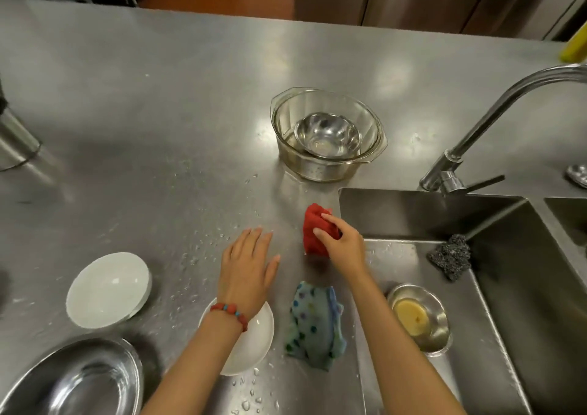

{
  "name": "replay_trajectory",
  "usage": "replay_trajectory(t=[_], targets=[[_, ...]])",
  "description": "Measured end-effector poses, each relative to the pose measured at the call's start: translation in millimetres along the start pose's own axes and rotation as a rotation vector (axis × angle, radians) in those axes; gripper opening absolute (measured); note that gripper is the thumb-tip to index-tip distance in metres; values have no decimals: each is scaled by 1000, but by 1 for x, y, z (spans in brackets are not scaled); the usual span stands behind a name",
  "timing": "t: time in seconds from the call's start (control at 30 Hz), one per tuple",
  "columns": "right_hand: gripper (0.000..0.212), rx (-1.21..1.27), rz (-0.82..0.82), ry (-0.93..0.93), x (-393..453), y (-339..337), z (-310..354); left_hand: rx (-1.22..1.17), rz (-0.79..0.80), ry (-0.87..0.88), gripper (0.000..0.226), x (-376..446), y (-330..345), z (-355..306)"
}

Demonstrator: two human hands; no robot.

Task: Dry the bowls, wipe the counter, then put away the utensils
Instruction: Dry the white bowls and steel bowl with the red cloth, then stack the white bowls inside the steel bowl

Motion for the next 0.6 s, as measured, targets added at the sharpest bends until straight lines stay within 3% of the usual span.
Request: replay_trajectory(t=[0.33, 0.47, 0.6], targets=[[47, -313, 86, -9, 15, 10, -5, 11, 27, -73, 49, -14, 2, 11], [48, -452, 24, -80, -7, 1, 3, 6, 26, -94, 50, -25, -5, 15], [42, -397, -34, -141, -50, -5, 17, -27, -1, -98, 49, -40, -18, 22]])
Point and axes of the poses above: each hand's wrist, its own x-axis towards the middle knuckle, its own y-axis out of the palm, z = x × y, the point moved 4 cm from there along x, towards the middle knuckle, and after that the axes turned 11 degrees about -x, right-handed, at the moved point
